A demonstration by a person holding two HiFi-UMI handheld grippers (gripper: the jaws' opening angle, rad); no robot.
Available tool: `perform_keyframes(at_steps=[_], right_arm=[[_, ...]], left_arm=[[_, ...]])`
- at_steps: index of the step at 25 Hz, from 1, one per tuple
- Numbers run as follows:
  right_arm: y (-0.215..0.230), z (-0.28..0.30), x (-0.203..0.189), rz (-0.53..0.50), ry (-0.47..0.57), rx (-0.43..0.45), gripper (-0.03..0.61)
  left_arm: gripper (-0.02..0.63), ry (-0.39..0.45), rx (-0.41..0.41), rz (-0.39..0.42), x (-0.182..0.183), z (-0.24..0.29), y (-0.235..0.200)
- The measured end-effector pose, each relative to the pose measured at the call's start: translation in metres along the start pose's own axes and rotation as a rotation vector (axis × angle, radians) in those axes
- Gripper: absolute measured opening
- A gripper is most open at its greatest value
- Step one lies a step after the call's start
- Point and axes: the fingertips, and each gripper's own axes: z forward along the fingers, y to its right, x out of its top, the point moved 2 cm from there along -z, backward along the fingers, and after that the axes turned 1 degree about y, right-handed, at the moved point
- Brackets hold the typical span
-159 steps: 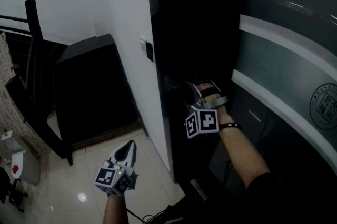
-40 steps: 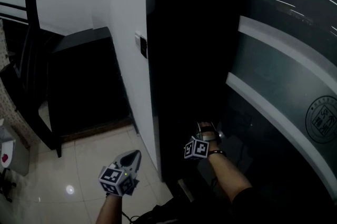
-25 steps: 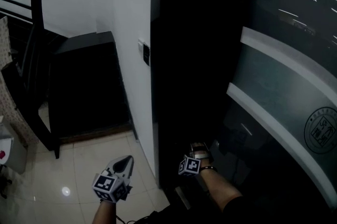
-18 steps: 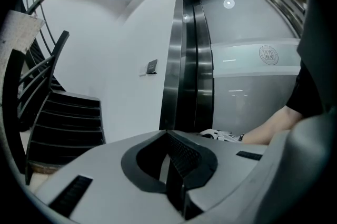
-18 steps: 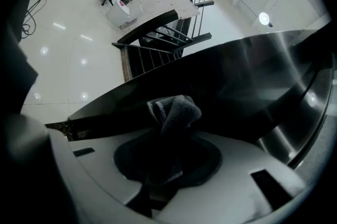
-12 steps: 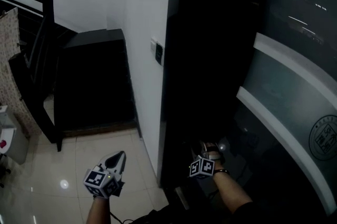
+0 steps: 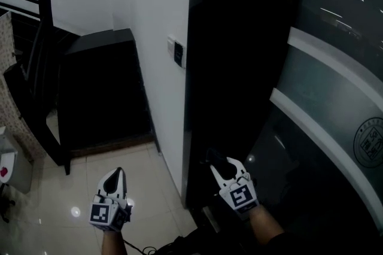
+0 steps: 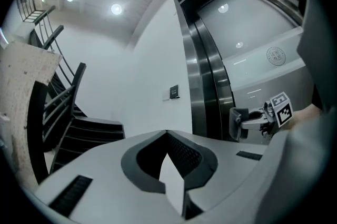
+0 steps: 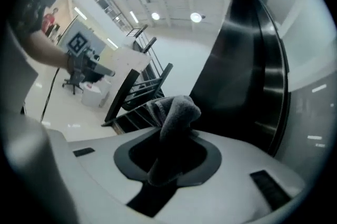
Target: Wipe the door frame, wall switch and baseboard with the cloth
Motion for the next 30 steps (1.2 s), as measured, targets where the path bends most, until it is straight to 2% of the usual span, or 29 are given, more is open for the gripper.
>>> perform_keyframes(at_steps=[3, 6, 8, 10, 14, 17, 23, 28, 30], right_arm=[[-0.003, -0.015, -0.001, 0.185, 0.006, -0.004, 0.087], [-0.006, -0.02, -0.011, 0.274, 0.004, 0.007, 0.087], [-0.012, -0.026, -0.006, 0.337, 0.027, 0.023, 0.087], [-0.02, -0.032, 0.001, 0.379, 0.055, 0.039, 0.087], [-0.026, -0.025, 0.003, 0.382, 0.071, 0.022, 0.088], [-0.023, -0.021, -0.006, 0.373, 0.05, -0.013, 0.087], [-0.018, -0.029, -0.021, 0.381, 0.017, -0.028, 0.088], [-0.022, -0.02, -0.017, 0.374, 0.013, -0.011, 0.087], [-0.03, -0.01, -0.012, 0.344, 0.014, 0.003, 0.088]], left_arm=[[-0.008, 0.005, 0.045, -0.028, -0.009, -0.024, -0.017], [-0.008, 0.024, 0.095, -0.094, -0.019, -0.042, -0.036], [-0.008, 0.034, 0.14, -0.146, -0.019, -0.056, -0.044], [-0.008, 0.028, 0.17, -0.164, -0.021, -0.07, -0.052], [-0.008, 0.02, 0.169, -0.147, -0.025, -0.073, -0.057], [-0.008, 0.015, 0.151, -0.142, -0.03, -0.069, -0.049], [-0.008, -0.013, 0.123, -0.151, -0.04, -0.074, -0.036], [-0.008, -0.002, 0.179, -0.21, -0.043, -0.081, -0.052], [-0.008, -0.002, 0.206, -0.207, -0.043, -0.091, -0.065]])
